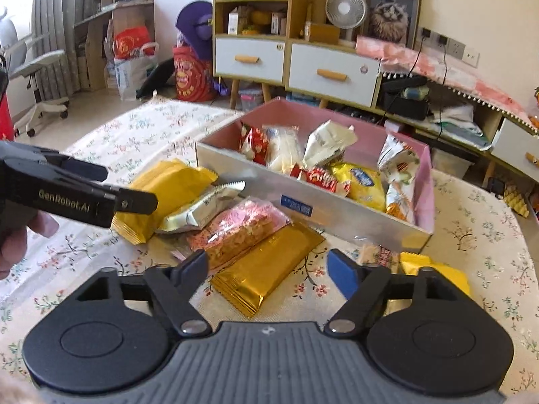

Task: Organize snacks
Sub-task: 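Grasp the yellow bag with the left tool while the right tool grasps the gold bar, then carry the yellow bag and gold bar into the pink box and open both tools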

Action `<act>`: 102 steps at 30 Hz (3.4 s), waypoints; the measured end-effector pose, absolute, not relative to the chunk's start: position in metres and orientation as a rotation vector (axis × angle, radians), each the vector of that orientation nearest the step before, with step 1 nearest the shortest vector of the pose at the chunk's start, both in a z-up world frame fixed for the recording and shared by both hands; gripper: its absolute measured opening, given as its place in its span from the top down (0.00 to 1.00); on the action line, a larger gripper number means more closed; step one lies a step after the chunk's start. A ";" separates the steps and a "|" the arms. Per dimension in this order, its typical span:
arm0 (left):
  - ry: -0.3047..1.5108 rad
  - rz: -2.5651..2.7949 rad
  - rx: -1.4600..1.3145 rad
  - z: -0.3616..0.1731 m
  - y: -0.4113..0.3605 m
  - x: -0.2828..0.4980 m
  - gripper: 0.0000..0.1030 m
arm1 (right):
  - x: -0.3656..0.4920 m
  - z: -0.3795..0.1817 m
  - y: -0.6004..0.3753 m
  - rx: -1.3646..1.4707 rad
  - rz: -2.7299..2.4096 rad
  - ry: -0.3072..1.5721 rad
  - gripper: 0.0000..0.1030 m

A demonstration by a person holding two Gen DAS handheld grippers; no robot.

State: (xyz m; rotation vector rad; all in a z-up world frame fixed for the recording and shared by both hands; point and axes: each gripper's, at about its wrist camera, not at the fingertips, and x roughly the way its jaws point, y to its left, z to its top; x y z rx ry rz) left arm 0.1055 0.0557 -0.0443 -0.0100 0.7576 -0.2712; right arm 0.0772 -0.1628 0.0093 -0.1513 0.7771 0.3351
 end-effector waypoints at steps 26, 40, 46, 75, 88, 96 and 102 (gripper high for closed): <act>0.826 -0.263 0.026 -0.045 0.052 0.110 0.56 | 0.086 0.009 -0.180 -0.067 0.335 0.903 0.43; 0.830 -0.238 0.055 -0.051 0.041 0.112 0.57 | 0.101 -0.003 -0.171 -0.072 0.272 0.896 0.67; 0.825 -0.250 0.090 -0.047 0.032 0.108 0.60 | 0.102 0.000 -0.172 -0.064 0.251 0.908 0.73; 0.793 -0.266 0.030 -0.012 0.030 0.106 0.62 | 0.098 0.036 -0.192 0.047 0.261 0.865 0.74; 0.717 -0.274 0.034 0.017 -0.001 0.122 0.62 | 0.115 0.049 -0.201 0.061 0.219 0.815 0.74; 0.729 -0.293 0.004 0.012 -0.017 0.160 0.62 | 0.143 0.050 -0.219 0.122 0.201 0.813 0.74; 0.719 -0.303 0.026 0.011 -0.034 0.198 0.62 | 0.177 0.037 -0.225 0.158 0.170 0.844 0.74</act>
